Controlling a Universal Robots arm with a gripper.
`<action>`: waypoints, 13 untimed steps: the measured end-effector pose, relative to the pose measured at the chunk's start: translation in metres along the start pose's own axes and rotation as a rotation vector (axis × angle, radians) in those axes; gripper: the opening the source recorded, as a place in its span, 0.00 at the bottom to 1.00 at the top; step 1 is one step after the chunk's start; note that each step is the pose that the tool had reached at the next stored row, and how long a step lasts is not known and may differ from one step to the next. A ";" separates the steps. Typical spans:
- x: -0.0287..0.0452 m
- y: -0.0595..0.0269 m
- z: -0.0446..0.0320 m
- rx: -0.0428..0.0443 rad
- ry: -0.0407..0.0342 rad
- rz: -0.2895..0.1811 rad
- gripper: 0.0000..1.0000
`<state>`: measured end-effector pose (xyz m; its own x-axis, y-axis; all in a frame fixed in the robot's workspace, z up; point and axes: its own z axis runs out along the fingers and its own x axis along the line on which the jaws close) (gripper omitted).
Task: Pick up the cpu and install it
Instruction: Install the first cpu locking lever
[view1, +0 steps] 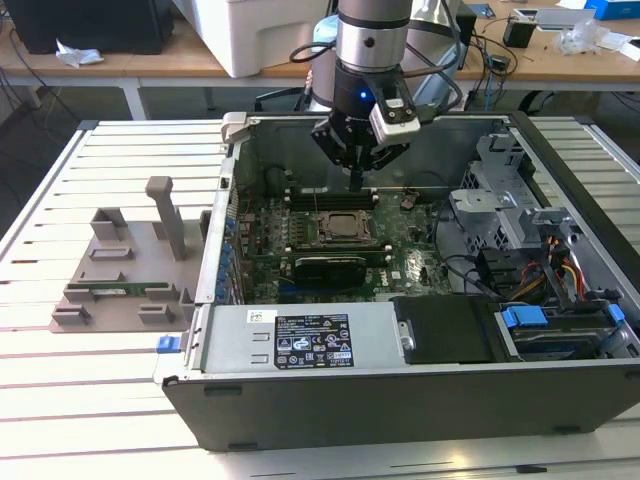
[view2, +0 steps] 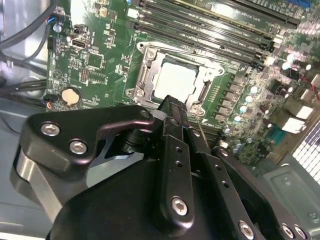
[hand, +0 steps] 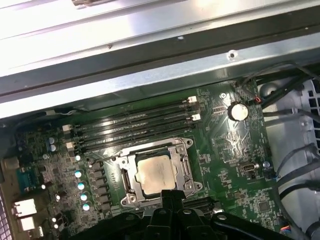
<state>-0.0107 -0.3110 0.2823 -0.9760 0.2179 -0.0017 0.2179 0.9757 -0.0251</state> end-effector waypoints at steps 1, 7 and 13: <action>0.0000 0.0000 0.0000 0.0000 -0.0002 -0.009 0.11; 0.0000 0.0000 0.0000 -0.0001 -0.0018 -0.071 0.11; 0.0001 -0.0001 -0.0002 -0.0019 -0.0028 -0.128 0.11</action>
<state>-0.0108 -0.3110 0.2825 -0.9958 0.0916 -0.0015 0.0916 0.9955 -0.0234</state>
